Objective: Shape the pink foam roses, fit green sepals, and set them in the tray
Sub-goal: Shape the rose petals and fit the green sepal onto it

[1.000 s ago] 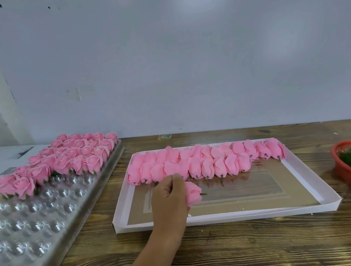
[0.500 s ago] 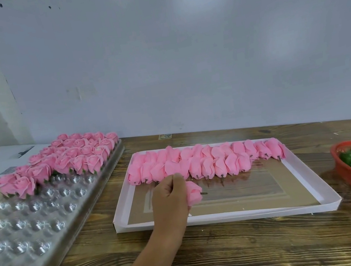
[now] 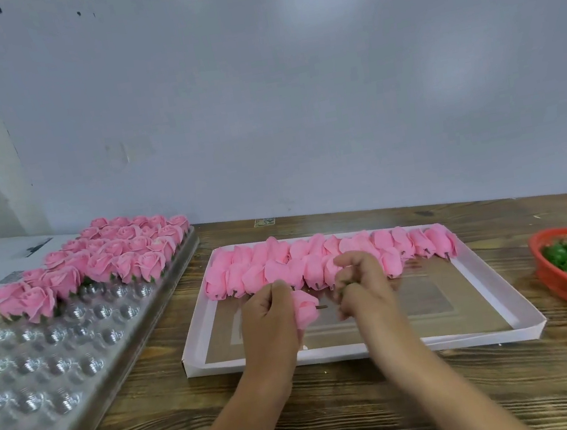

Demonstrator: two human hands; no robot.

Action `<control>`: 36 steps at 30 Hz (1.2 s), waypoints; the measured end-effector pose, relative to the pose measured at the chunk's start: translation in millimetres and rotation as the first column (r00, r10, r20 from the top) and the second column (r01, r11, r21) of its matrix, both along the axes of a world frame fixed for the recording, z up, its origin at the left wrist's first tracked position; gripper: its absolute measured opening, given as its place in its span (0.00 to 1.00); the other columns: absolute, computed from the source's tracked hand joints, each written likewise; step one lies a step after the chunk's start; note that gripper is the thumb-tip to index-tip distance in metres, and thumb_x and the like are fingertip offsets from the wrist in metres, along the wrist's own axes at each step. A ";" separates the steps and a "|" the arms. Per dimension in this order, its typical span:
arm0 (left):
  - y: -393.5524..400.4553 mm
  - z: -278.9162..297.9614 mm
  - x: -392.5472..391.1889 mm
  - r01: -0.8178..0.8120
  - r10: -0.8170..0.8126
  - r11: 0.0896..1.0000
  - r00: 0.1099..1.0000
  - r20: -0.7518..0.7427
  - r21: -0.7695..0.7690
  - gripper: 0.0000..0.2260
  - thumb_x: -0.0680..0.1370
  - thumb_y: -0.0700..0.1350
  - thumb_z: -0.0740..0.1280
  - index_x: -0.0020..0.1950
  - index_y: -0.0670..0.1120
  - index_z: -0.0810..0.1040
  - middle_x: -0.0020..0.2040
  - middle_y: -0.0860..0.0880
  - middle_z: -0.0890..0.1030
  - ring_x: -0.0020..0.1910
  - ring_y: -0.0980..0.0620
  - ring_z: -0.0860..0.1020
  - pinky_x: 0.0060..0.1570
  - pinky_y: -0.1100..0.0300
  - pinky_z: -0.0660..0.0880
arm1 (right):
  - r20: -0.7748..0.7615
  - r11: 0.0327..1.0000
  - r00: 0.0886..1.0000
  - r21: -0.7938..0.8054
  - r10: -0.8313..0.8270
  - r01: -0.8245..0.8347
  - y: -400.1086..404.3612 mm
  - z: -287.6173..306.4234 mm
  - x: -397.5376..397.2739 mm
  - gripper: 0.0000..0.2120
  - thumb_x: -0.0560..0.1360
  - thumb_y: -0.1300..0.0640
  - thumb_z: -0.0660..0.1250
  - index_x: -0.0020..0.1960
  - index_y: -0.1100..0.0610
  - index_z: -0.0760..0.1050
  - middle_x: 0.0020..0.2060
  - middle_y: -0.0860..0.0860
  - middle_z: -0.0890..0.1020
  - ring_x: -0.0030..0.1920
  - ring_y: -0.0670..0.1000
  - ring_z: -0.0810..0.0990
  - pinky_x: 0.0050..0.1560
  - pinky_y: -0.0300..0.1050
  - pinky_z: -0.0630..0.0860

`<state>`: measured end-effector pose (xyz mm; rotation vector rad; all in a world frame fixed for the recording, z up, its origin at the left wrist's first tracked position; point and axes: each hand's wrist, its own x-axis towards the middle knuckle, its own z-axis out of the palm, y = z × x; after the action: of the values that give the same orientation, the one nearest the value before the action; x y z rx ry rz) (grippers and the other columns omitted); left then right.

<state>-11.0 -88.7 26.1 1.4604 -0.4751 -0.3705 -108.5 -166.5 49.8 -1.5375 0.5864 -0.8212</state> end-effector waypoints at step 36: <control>2.3 8.4 -6.9 0.049 -0.068 0.994 0.977 -0.202 -0.095 0.16 0.81 0.41 0.60 0.34 0.46 0.77 0.33 0.45 0.76 0.31 0.52 0.73 0.29 0.60 0.69 | 0.187 0.990 0.973 -0.067 0.133 -0.123 31.7 -20.7 -7.4 0.14 0.71 0.52 0.68 0.54 0.36 0.75 0.49 0.38 0.78 0.53 0.37 0.78 0.51 0.30 0.74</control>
<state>-17.9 -86.5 34.6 1.3075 -0.3645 -0.5346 -116.0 -134.8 29.1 -1.5089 0.3223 -0.8801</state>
